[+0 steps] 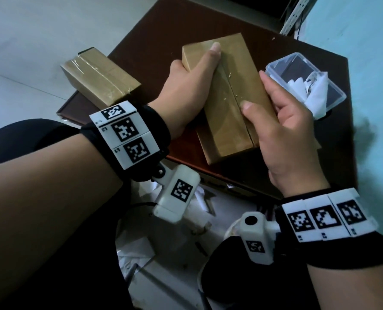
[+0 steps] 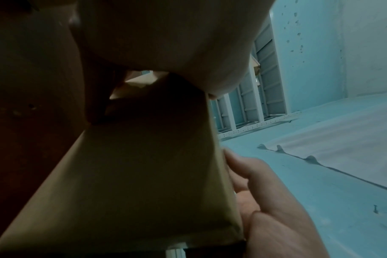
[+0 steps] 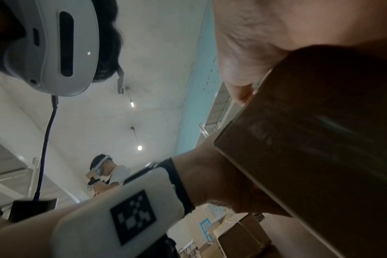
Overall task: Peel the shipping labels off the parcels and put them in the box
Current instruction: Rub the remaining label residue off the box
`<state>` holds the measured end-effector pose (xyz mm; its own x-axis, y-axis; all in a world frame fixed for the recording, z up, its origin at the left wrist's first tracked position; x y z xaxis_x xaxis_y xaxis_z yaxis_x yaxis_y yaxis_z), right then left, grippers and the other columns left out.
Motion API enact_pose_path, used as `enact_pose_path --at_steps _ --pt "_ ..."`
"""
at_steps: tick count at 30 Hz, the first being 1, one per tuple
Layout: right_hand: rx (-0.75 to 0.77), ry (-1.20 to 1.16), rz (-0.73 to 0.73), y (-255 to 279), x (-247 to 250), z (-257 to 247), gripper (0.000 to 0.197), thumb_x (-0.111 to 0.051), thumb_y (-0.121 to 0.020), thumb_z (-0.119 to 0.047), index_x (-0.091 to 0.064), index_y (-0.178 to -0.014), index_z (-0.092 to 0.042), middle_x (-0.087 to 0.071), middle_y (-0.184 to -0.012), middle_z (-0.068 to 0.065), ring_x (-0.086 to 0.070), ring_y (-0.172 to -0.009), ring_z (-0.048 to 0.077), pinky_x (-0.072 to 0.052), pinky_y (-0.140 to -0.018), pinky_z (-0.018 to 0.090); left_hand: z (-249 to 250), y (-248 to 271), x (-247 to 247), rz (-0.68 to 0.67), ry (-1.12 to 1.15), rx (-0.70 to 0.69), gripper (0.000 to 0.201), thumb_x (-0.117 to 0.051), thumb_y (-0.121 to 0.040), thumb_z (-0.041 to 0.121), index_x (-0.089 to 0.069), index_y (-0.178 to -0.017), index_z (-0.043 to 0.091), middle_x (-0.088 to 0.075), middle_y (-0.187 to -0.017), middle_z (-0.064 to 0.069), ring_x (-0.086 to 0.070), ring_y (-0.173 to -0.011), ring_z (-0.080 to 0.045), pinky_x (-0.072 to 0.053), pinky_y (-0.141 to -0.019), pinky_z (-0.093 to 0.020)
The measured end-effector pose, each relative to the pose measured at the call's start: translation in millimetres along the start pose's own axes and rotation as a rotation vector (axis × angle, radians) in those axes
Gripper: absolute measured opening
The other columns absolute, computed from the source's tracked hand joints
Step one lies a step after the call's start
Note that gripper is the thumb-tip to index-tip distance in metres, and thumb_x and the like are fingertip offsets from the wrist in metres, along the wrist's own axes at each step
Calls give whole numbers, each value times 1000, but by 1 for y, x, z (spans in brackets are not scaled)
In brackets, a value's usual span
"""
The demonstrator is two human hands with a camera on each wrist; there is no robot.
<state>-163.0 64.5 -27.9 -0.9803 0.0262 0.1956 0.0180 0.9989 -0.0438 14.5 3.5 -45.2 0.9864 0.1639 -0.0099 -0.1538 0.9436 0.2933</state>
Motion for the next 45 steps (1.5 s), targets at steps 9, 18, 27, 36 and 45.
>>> enact_pose_path --at_steps 9,18,27,36,45 --pt "-86 -144 -99 0 2 -4 65 -61 -101 3 -49 -160 -22 -80 -119 -15 -74 -116 7 -62 -93 29 1 2 3 51 32 -89 86 -62 -81 76 -49 -142 18 -73 -119 1 -78 -96 -14 -66 -78 -37" --pt "-29 -125 -4 0 -1 5 59 -70 -101 -4 -55 -156 -21 -79 -119 -20 -73 -116 2 -62 -95 29 2 13 -1 87 20 -58 60 -61 -96 64 -41 -135 24 -66 -115 9 -73 -99 -8 -65 -83 -33" --pt "-16 -93 -144 0 1 6 70 -63 -99 5 -44 -163 -18 -76 -115 -28 -70 -120 -3 -59 -94 20 3 3 7 53 37 -58 80 -64 -83 73 -50 -141 20 -74 -117 3 -78 -95 -15 -66 -79 -38" --pt "92 -44 50 -3 -6 9 53 -64 -108 -32 -50 -159 -27 -65 -127 -38 -57 -128 -17 -55 -107 22 -2 7 -5 -152 78 -217 111 -96 -66 54 -38 -151 14 -66 -136 -3 -70 -120 -18 -60 -98 -43" --pt "178 -165 94 -12 4 14 63 -60 -103 -58 -49 -160 -34 -49 -166 0 -42 -157 17 -32 -130 52 11 20 0 -463 -197 -366 147 -98 -70 31 13 -166 19 -37 -164 3 -45 -146 -3 -45 -119 -35"
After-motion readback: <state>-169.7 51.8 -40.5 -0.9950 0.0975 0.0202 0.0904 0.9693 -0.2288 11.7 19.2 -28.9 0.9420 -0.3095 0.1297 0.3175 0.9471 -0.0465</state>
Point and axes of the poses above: each hand's wrist, its own y-axis away from the middle knuckle, its own x-axis out of the back of the hand, z = x × y, the point moved 1 cm from there along -y, towards the middle knuckle
